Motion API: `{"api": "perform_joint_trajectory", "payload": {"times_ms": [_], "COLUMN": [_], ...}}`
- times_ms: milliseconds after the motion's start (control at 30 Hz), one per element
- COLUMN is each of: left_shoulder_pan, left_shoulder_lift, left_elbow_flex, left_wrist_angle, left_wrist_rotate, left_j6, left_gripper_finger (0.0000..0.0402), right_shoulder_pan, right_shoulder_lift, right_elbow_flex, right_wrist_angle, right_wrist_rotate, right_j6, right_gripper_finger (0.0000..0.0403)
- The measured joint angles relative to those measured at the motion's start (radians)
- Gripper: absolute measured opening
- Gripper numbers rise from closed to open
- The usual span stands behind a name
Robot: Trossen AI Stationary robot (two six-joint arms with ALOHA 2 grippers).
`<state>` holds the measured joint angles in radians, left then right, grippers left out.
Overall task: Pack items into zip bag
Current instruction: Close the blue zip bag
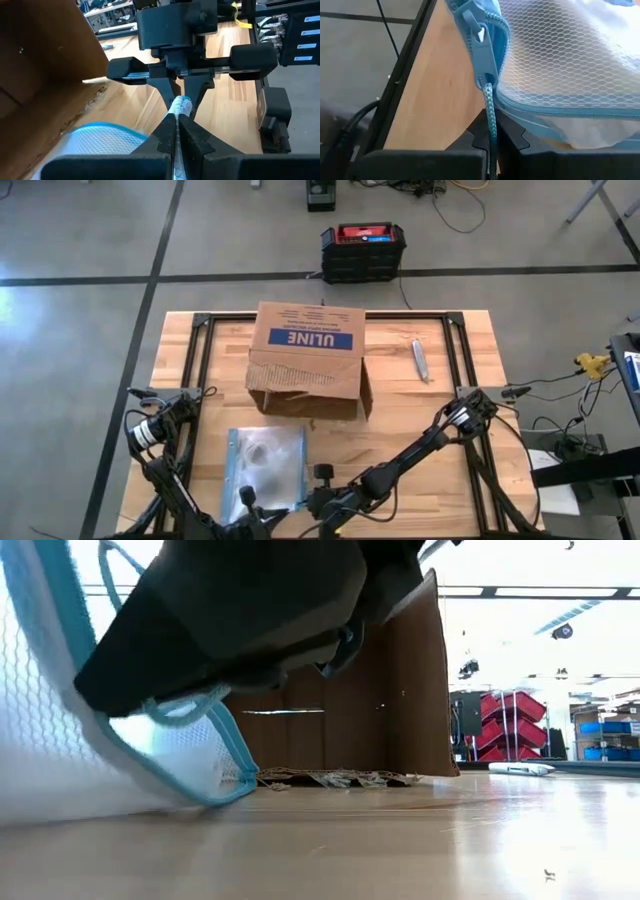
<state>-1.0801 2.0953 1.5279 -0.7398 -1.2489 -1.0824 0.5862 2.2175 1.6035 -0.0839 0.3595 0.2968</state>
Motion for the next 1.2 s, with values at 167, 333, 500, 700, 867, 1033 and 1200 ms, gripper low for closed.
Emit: {"api": "perform_joint_trajectory", "payload": {"times_ms": [167, 333, 500, 700, 867, 1033, 1200], "left_shoulder_pan": [0.0, -0.011, -0.04, -0.099, -0.145, -0.172, -0.177], "left_shoulder_lift": [-0.007, -0.055, -0.092, -0.14, -0.159, -0.161, -0.158], "left_elbow_flex": [0.001, 0.001, 0.001, 0.001, 0.001, 0.0, -0.031], "left_wrist_angle": [-0.023, -0.033, -0.038, -0.038, -0.04, -0.047, -0.053], "left_wrist_rotate": [0.002, 0.003, 0.008, 0.0, -0.015, -0.018, -0.046], "left_j6": [0.0, 0.001, 0.012, -0.005, -0.046, -0.087, -0.13], "left_gripper_finger": [0.0, 0.0, 0.0, 0.0, 0.0, 0.0, 0.0], "right_shoulder_pan": [-0.006, -0.007, -0.011, -0.036, -0.053, -0.054, -0.015], "right_shoulder_lift": [-0.001, 0.005, 0.001, -0.01, -0.028, -0.074, -0.158], "right_elbow_flex": [0.0, -0.002, 0.0, 0.004, 0.002, -0.003, -0.004], "right_wrist_angle": [-0.054, -0.17, -0.309, -0.519, -0.661, -0.845, -0.942], "right_wrist_rotate": [0.0, 0.005, 0.007, 0.011, 0.045, 0.125, 0.238], "right_j6": [0.014, 0.044, 0.058, 0.093, 0.092, 0.118, 0.188], "right_gripper_finger": [0.0, 0.0, 0.0, 0.0, 0.0, 0.0, 0.0]}}
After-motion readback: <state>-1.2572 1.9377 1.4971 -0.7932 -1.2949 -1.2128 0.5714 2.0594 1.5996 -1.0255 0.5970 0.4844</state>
